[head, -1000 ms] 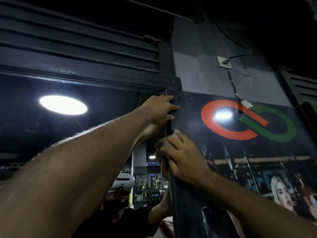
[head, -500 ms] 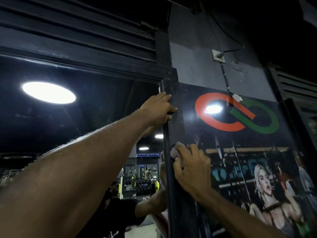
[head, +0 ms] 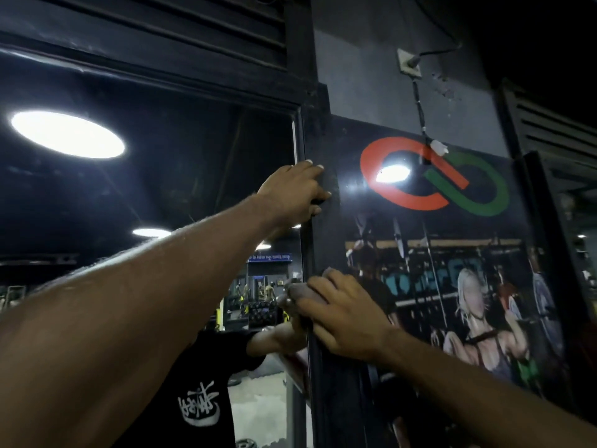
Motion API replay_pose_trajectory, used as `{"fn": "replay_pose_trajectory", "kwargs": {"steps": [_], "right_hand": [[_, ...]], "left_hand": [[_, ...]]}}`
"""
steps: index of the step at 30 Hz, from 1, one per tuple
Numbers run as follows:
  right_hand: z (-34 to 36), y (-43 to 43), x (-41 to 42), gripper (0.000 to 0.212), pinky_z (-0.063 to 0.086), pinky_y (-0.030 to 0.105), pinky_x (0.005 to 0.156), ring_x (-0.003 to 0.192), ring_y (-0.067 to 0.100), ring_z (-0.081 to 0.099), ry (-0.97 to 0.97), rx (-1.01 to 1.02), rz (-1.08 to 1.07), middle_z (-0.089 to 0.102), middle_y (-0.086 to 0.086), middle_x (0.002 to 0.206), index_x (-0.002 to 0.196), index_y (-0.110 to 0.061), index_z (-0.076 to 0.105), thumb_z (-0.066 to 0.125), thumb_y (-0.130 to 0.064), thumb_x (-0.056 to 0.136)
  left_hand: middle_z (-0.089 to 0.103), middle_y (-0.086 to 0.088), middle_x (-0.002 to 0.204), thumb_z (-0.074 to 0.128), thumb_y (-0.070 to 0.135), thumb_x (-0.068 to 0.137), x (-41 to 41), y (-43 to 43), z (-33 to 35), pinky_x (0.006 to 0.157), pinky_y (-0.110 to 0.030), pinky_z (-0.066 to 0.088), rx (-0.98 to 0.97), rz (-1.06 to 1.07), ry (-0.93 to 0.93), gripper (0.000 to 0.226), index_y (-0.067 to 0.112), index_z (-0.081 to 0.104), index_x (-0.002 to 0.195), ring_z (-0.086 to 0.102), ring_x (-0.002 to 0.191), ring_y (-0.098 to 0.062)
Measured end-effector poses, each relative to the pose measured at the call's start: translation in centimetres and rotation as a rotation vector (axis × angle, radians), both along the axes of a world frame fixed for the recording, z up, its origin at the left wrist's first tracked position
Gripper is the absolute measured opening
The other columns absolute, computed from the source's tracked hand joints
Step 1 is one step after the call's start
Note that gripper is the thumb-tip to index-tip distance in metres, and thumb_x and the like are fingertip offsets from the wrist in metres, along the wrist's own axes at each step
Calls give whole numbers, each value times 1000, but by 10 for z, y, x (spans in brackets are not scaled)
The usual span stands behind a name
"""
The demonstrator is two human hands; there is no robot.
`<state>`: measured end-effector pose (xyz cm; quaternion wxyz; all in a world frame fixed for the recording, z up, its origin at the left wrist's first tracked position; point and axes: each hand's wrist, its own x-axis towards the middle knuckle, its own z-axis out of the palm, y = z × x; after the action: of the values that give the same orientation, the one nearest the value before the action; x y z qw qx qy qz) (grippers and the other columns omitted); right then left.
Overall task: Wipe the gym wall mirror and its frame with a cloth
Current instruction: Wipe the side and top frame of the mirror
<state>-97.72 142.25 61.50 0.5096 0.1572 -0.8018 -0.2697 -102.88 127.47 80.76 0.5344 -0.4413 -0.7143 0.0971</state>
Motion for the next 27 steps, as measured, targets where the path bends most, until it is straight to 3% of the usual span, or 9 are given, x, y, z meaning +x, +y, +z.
{"fn": "replay_pose_trajectory", "kwargs": {"steps": [2, 5, 9, 13, 15, 18, 21, 25, 27], "right_hand": [[8, 4, 7, 54, 46, 39, 81, 101, 26, 48, 60, -98, 95, 55, 9, 118, 130, -21, 54, 50, -27, 77], [21, 12, 4, 49, 45, 40, 91, 106, 29, 51, 258, -596, 304, 56, 9, 119, 130, -16, 54, 54, -4, 82], [-21, 4, -4, 38, 47, 41, 90, 106, 26, 52, 186, -831, 274, 55, 5, 117, 123, -14, 58, 60, -4, 86], [-41, -10, 6, 32, 51, 36, 78, 95, 17, 53, 204, -844, 179, 55, -3, 106, 108, -19, 64, 53, -30, 79], [-27, -12, 5, 32, 51, 35, 78, 99, 23, 55, 255, -818, 252, 54, 3, 111, 109, -20, 65, 59, -23, 77], [-18, -20, -6, 46, 49, 41, 93, 124, 30, 44, 221, -736, 274, 38, 9, 138, 122, -30, 60, 67, -9, 82], [-52, -28, -15, 46, 50, 41, 94, 122, 23, 40, 158, -621, 144, 41, 6, 132, 125, -38, 53, 73, -21, 88], [-104, -19, -9, 64, 51, 47, 93, 116, 26, 46, 65, -367, -5, 50, 6, 127, 127, -38, 51, 86, -29, 74], [-99, -17, -4, 53, 49, 45, 91, 113, 25, 45, 141, -424, 44, 51, 10, 127, 121, -38, 54, 83, -29, 77]], "left_hand": [[20, -6, 169, 60, 45, 100, 1, 0, -7, 122, -43, 22, -9, -4, 1, 50, 35, 52, 147, 15, 156, -26], [19, -5, 169, 59, 42, 101, -3, 0, -18, 122, -44, 23, 7, -36, -20, 48, 34, 52, 147, 13, 156, -26], [17, -5, 170, 55, 39, 103, -10, 2, -30, 122, -47, 23, 26, -76, -31, 45, 37, 51, 147, 9, 157, -26], [17, -3, 170, 57, 42, 101, -12, 2, -46, 122, -47, 22, 5, -76, -36, 45, 39, 52, 146, 9, 157, -24], [18, -2, 170, 58, 42, 100, -13, 1, -50, 121, -46, 23, -6, -76, -33, 46, 40, 52, 145, 10, 157, -24], [19, -2, 170, 59, 42, 100, -15, -2, -54, 121, -46, 25, -2, -93, -31, 45, 39, 53, 145, 10, 157, -23], [17, -3, 170, 56, 42, 101, -16, -4, -68, 122, -46, 25, -8, -103, -33, 46, 39, 51, 147, 8, 157, -24], [18, -4, 169, 52, 46, 102, -20, -6, -97, 122, -45, 26, -34, -95, 16, 46, 40, 49, 148, 9, 157, -26], [18, -4, 169, 50, 46, 103, -20, -7, -107, 121, -44, 26, -36, -86, 38, 45, 40, 49, 148, 10, 156, -26]]}}
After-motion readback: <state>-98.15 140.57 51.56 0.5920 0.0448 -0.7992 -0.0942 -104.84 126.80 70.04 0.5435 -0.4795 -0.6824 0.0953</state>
